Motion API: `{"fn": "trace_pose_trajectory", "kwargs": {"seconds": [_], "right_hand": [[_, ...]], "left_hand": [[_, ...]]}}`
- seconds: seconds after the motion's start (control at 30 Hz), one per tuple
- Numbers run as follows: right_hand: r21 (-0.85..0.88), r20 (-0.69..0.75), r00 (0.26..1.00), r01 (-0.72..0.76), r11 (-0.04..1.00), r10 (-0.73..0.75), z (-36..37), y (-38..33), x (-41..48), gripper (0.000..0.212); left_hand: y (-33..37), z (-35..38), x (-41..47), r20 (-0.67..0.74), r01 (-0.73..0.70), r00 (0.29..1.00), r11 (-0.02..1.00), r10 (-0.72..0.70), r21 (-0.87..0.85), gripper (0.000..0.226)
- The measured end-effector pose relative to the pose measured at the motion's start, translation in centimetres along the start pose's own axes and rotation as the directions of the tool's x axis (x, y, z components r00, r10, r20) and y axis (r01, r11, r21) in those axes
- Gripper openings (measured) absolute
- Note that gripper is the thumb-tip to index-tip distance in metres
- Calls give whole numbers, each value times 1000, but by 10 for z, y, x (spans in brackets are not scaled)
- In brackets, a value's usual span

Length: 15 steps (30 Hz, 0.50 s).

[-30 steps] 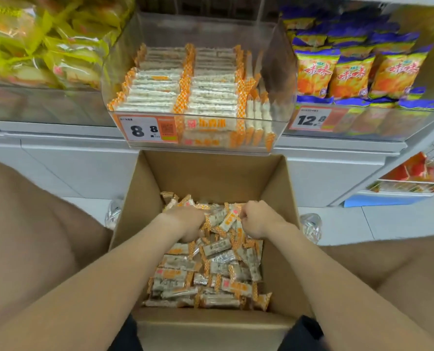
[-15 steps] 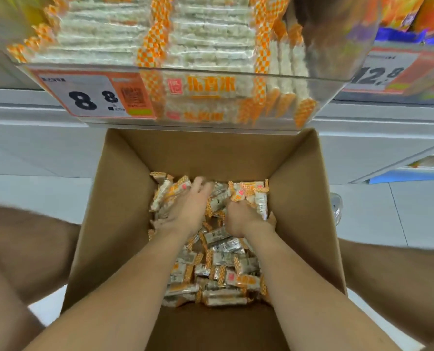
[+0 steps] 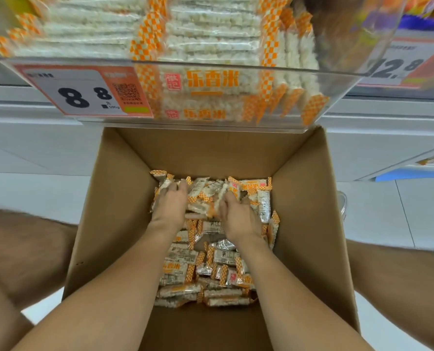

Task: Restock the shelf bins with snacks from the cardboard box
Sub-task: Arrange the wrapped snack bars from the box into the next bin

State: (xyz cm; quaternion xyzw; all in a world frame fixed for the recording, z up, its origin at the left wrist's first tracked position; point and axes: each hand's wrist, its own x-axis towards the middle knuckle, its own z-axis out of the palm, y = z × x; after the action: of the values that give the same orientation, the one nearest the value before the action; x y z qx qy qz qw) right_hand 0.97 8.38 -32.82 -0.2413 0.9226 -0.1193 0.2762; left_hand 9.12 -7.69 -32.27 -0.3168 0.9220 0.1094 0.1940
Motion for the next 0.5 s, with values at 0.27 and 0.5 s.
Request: {"fn": "trace_pose_trajectory", "kwargs": {"seconds": [0.27,0.5], "right_hand": [[440,-84,996,10,898,31,-36,7,-21,66],[354,-45,978,205,913,-202,-88,4,-50,45]], "left_hand": [[-5,-22,-26,-72,2,996,868,-44,-497,13],[-3,-77,-68,328,327,944,167,-22,-930,13]]}}
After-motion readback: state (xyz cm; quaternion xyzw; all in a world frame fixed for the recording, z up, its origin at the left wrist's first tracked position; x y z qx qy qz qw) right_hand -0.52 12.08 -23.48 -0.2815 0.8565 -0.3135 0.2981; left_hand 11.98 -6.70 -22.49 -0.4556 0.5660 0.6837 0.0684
